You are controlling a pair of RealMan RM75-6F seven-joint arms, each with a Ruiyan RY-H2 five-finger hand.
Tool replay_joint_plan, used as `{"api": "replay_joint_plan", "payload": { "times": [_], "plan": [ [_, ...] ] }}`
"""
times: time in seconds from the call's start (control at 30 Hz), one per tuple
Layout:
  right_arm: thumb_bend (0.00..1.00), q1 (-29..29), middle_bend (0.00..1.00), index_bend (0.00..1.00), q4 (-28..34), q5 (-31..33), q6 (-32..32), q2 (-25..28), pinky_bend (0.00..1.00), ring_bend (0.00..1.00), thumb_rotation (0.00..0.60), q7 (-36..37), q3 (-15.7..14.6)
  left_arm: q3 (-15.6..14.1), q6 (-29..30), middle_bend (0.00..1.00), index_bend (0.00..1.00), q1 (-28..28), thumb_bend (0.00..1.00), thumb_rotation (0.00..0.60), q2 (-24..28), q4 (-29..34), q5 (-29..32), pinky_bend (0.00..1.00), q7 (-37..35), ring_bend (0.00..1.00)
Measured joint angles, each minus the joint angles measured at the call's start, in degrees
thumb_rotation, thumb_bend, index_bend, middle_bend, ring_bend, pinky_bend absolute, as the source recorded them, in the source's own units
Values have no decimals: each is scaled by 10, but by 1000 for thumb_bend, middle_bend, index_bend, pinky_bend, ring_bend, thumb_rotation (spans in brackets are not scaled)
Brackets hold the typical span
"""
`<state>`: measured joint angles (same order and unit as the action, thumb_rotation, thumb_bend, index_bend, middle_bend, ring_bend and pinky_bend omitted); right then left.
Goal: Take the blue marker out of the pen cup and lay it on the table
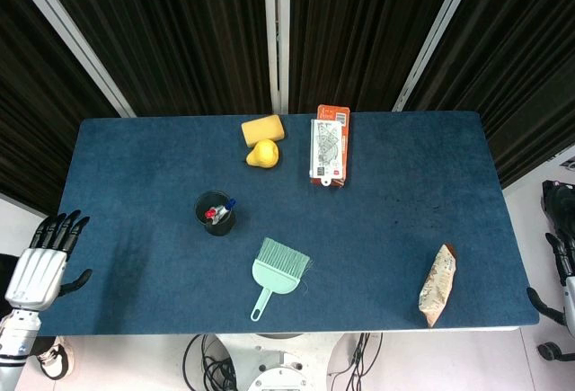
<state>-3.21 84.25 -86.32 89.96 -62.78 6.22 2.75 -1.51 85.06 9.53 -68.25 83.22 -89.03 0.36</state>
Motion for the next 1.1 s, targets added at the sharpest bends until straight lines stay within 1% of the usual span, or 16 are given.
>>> {"api": "replay_joint_plan", "payload": {
  "times": [0.23, 0.63, 0.87, 0.97, 1.1],
  "plan": [
    [176, 2, 0, 0, 7, -5, 4, 3, 0, 0, 600, 2, 2, 2, 1, 5, 63, -3, 219, 600, 2, 5, -2, 35, -1, 0],
    [176, -2, 0, 0, 25, -4, 12, 17, 0, 0, 600, 6, 3, 6, -4, 8, 63, -3, 218, 600, 14, 36, -9, 59, 8, 0],
    [176, 0, 0, 0, 32, -3, 9, 20, 0, 0, 600, 0, 4, 12, -9, 40, 63, 6, 219, 600, 13, 44, -19, 71, 5, 0],
    [176, 0, 0, 0, 36, -6, 9, 21, 0, 0, 600, -3, 3, 14, -18, 44, 64, 15, 220, 600, 16, 60, -26, 89, 18, 0],
    [176, 0, 0, 0, 42, -7, 12, 24, 0, 0, 600, -5, 3, 22, -39, 63, 71, 36, 222, 600, 29, 105, -33, 123, 43, 0]
  ]
}}
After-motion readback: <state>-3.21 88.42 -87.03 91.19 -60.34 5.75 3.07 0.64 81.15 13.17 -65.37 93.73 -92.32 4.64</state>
